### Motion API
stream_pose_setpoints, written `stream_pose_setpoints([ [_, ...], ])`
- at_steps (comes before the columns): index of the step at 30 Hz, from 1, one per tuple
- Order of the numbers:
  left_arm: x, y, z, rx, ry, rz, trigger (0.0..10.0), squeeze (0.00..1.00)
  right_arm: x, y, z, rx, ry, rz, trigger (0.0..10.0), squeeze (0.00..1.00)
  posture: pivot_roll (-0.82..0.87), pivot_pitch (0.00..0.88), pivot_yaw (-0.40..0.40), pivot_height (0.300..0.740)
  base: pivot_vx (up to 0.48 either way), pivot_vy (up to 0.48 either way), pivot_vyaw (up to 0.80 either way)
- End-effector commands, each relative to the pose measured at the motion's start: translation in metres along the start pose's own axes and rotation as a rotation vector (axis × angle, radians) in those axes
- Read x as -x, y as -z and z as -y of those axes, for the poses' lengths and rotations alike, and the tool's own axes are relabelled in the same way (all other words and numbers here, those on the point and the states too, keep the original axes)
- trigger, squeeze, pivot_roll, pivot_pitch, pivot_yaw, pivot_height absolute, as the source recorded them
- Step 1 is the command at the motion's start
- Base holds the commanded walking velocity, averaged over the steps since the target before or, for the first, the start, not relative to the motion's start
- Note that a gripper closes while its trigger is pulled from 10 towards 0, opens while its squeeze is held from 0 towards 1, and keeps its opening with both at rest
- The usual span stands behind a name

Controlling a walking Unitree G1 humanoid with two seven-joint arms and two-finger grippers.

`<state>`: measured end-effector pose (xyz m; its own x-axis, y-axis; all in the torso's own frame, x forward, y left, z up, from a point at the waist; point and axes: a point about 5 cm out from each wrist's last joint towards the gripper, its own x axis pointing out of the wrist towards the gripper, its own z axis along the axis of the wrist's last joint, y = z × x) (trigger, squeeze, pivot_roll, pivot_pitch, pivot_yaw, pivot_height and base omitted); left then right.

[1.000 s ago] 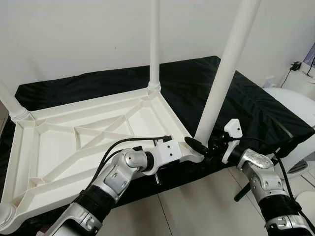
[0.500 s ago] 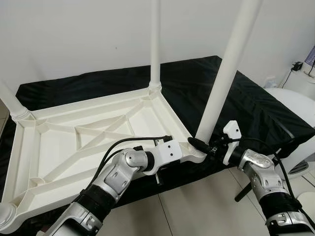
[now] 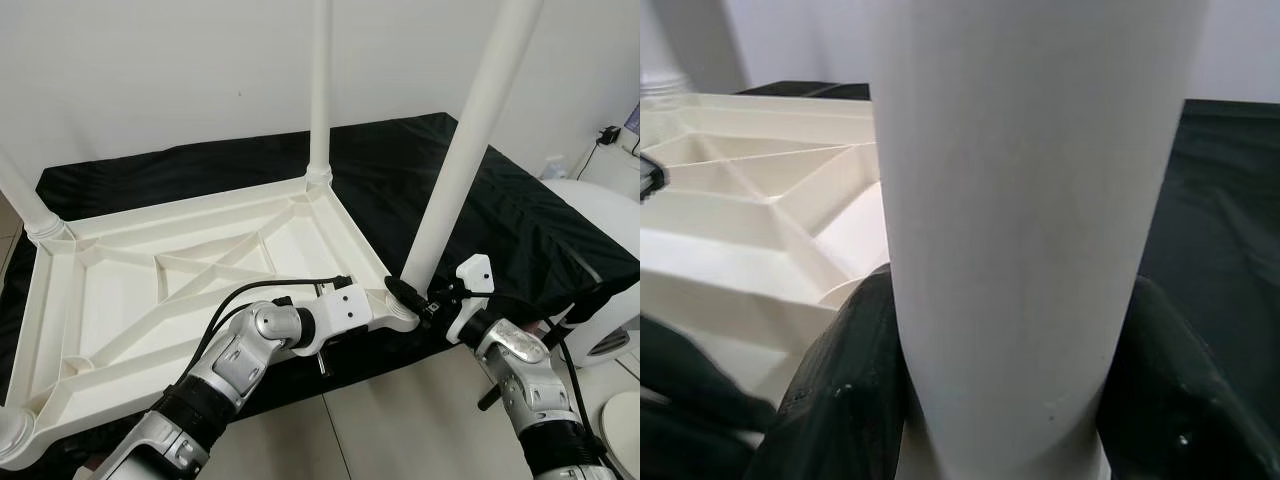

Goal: Building children table

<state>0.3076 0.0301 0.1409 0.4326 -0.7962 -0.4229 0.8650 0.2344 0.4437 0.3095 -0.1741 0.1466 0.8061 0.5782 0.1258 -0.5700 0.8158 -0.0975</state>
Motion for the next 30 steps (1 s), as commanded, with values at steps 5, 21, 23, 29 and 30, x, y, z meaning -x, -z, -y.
stream_pose_setpoints([
  [5, -0.002, 0.016, 0.009, 0.016, 0.034, -0.077, 10.0, 0.00, -0.007, -0.010, -0.020, -0.032, 0.112, 0.082, 10.0, 0.00, -0.11, 0.045, 0.032, 0.740, 0.000, 0.000, 0.00],
  [21, -0.002, 0.015, 0.010, 0.015, 0.039, -0.074, 10.0, 0.00, -0.030, -0.015, -0.065, -0.082, 0.391, 0.050, 10.0, 0.00, -0.10, 0.046, 0.027, 0.740, 0.000, 0.000, 0.00],
  [23, -0.002, 0.015, 0.010, 0.015, 0.039, -0.074, 10.0, 0.00, -0.030, -0.015, -0.065, -0.082, 0.391, 0.050, 10.0, 0.00, -0.10, 0.046, 0.027, 0.740, 0.000, 0.000, 0.00],
  [29, -0.002, 0.014, 0.009, 0.020, 0.035, -0.072, 10.0, 0.00, -0.031, -0.014, -0.071, -0.090, 0.457, 0.027, 10.0, 0.00, -0.10, 0.050, 0.025, 0.740, 0.000, 0.000, 0.00],
  [30, -0.002, 0.014, 0.009, 0.020, 0.035, -0.072, 10.0, 0.00, -0.030, -0.015, -0.071, -0.089, 0.452, 0.031, 10.0, 1.00, -0.10, 0.052, 0.026, 0.740, 0.000, 0.000, 0.00],
])
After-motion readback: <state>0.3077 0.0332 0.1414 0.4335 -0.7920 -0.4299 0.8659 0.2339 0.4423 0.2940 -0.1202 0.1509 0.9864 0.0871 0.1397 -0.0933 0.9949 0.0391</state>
